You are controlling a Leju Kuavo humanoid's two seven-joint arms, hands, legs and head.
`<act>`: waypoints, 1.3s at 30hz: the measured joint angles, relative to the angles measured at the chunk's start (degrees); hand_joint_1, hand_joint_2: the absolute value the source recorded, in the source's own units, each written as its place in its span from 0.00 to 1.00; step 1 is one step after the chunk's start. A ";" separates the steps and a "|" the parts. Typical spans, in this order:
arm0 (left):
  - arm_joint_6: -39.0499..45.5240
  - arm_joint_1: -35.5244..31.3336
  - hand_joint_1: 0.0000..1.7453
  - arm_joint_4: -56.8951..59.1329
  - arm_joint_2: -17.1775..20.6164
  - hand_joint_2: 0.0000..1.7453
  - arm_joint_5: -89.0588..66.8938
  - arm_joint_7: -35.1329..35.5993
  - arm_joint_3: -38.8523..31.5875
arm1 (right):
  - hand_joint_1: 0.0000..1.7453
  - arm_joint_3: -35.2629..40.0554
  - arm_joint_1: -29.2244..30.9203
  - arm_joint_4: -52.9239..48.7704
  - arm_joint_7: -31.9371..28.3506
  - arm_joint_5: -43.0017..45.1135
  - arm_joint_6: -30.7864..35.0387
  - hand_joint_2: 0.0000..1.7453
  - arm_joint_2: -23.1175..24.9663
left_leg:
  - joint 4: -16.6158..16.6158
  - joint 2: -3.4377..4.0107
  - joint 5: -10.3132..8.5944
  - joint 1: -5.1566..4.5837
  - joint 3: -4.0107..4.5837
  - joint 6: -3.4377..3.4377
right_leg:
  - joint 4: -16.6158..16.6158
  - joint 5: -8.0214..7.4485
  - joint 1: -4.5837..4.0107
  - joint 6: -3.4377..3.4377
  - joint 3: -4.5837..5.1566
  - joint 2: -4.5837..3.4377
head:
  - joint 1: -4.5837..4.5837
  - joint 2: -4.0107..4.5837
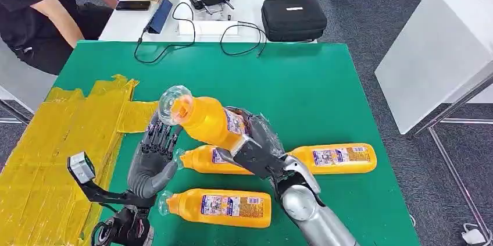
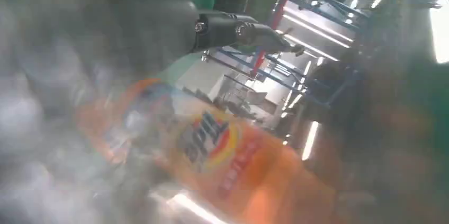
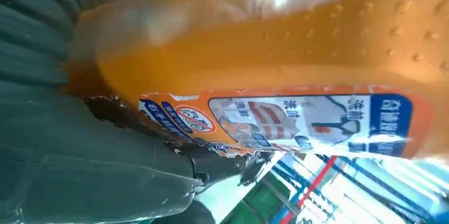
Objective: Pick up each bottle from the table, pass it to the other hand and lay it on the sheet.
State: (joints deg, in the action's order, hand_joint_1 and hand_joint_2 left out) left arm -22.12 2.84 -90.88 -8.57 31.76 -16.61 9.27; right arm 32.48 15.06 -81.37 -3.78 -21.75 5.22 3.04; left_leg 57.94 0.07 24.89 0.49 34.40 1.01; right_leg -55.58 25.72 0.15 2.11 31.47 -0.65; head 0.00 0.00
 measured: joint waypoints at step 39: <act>7.80 -1.97 0.00 -1.22 -0.61 1.00 2.14 2.05 -0.98 | 1.00 10.62 15.52 23.30 8.41 -16.33 2.84 1.00 9.29 | 0.02 0.00 -0.06 0.02 0.10 0.02 | -0.03 -0.01 -0.02 0.01 0.12 0.00 | 0.00 0.00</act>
State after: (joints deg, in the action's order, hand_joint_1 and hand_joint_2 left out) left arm -14.32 0.88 -92.11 -9.18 33.90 -14.56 8.28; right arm 43.10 30.58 -58.07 4.63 -38.08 8.07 12.33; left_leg 57.95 0.07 24.84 0.51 34.51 1.03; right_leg -55.61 25.70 0.13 2.11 31.59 -0.65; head 0.00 0.00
